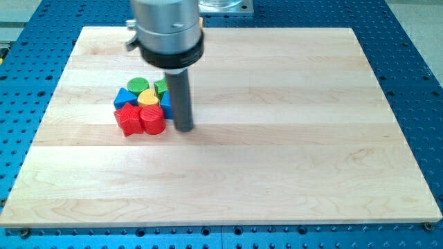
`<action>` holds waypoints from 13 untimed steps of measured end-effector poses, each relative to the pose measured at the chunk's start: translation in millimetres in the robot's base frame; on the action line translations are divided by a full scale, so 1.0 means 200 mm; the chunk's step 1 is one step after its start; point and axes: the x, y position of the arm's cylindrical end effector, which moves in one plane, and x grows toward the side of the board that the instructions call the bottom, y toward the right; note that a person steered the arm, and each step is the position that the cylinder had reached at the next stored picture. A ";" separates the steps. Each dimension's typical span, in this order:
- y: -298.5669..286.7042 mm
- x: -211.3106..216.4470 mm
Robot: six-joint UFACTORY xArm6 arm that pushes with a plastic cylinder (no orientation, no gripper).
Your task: Move the hexagon towards the group of blocks
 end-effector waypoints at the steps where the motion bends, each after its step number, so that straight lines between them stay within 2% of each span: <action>1: 0.31 -0.39; 2: 0.36 -0.85; 3: 0.30 -1.16; 4: 0.23 -1.28; 5: 0.10 -1.29; 6: -0.29 -1.19; 7: -1.05 -0.67; 8: -1.14 -0.74; 9: -1.02 -1.06; 10: -0.85 -1.30; 11: -0.59 -1.27; 12: -0.56 -0.78; 13: -0.61 -0.82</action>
